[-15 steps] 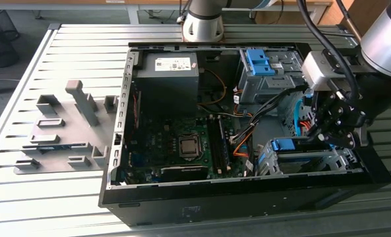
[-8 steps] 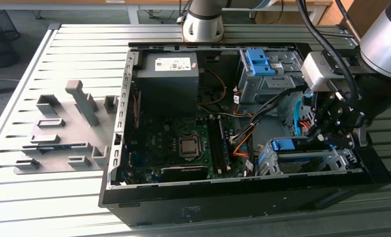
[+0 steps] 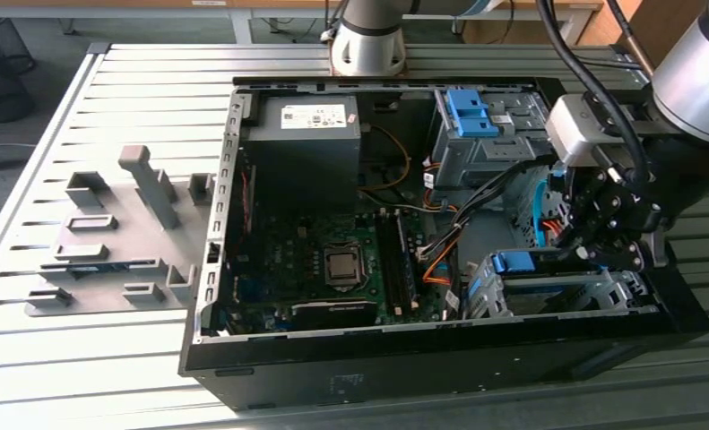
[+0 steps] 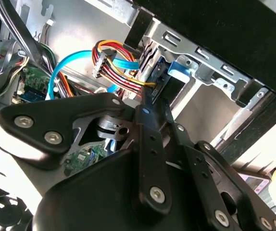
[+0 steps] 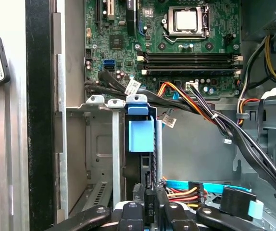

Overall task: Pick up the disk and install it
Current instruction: 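Insert the first disk wire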

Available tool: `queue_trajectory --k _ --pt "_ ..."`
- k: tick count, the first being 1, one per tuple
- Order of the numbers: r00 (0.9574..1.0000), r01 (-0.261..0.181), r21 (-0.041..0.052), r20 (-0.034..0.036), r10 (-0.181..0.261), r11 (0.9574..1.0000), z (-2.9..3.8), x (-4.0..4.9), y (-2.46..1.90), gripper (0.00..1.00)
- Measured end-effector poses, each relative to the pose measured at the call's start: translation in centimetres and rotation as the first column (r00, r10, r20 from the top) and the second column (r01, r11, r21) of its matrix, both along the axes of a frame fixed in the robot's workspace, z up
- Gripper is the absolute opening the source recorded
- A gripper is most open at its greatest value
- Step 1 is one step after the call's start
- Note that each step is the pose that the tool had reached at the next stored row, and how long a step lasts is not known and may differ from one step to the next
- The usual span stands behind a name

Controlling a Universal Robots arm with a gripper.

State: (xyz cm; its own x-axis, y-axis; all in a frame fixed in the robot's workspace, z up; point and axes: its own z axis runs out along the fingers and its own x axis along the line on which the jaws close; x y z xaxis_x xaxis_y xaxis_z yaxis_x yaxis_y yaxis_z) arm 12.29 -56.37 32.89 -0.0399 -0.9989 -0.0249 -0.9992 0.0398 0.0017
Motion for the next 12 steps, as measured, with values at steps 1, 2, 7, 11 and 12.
queue_trajectory --k 1,2,7,11,12 --pt "1.0 0.0 -0.0004 0.0 0.0 1.0 0.08 0.0 0.0 0.24" --pt "1.0 0.0 -0.0001 0.0 0.0 1.0 0.18 0.0 0.0 0.24" --pt "1.0 0.0 -0.0001 0.0 0.0 1.0 1.09 0.0 0.0 0.24" --pt "1.0 0.0 -0.0002 0.0 0.0 1.0 1.64 0.0 0.0 0.24" --pt "1.0 0.0 0.0 0.0 0.0 1.0 1.67 0.0 0.0 0.24"
